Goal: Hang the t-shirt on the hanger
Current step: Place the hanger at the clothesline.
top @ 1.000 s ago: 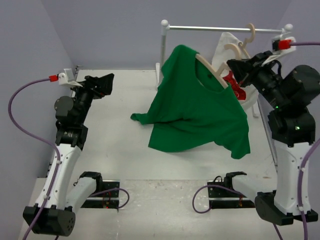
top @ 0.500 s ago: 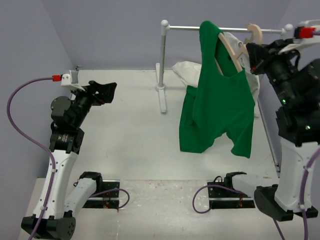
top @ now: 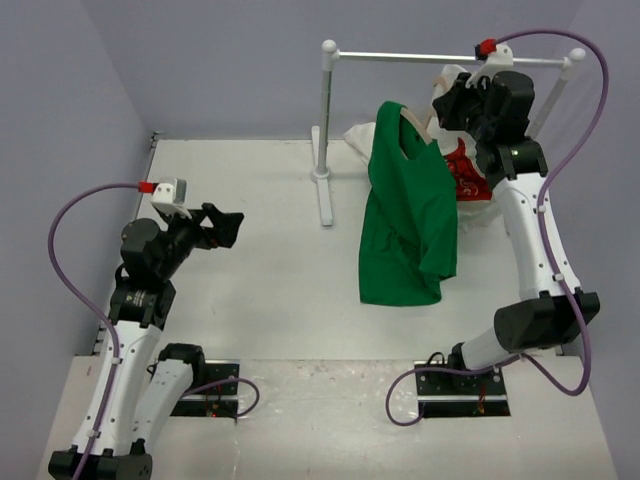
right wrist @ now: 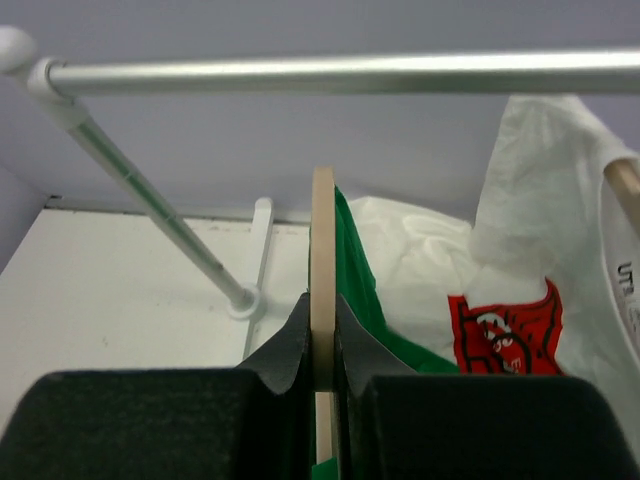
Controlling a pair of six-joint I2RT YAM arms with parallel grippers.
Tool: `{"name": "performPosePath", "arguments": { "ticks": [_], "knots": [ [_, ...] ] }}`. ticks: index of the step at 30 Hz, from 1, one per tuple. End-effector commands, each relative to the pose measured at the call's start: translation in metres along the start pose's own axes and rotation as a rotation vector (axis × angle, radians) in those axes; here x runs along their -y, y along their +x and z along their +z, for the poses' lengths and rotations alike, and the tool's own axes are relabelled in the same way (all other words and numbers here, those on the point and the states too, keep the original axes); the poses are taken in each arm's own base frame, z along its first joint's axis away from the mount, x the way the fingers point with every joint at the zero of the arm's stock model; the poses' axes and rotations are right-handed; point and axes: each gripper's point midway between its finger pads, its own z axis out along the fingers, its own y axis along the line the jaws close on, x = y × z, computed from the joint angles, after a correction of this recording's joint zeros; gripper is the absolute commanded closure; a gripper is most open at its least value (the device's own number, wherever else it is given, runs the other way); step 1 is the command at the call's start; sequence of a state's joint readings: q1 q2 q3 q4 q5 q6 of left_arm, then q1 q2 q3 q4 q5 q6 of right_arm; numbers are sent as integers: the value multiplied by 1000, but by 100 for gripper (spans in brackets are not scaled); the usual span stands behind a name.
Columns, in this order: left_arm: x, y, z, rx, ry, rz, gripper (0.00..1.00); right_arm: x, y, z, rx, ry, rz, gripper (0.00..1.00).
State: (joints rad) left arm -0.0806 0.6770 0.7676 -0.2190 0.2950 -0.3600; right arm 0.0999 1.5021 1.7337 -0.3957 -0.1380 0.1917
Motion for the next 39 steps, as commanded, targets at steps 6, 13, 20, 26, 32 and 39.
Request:
{"name": "performPosePath", "arguments": {
  "ticks": [6, 13, 20, 26, 32, 39],
  "knots": [
    [-17, 56, -7, -101, -34, 59, 0, 4, -107, 30, 301, 50, -101, 100],
    [-9, 67, -10, -128, -9, 94, 0, 24, -105, 60, 297, 129, -145, 100],
    [-4, 69, -10, -137, 14, 100, 0, 32, -76, 84, 238, 133, -133, 100],
    [-2, 72, -9, -146, 27, 99, 0, 38, -61, 94, 211, 143, -127, 100],
    [-2, 71, -9, -141, 27, 102, 0, 42, -42, 97, 165, 150, -115, 98],
    [-37, 64, -6, -127, -184, 56, 0, 30, -41, 56, 199, 124, -52, 29]
  ]
}}
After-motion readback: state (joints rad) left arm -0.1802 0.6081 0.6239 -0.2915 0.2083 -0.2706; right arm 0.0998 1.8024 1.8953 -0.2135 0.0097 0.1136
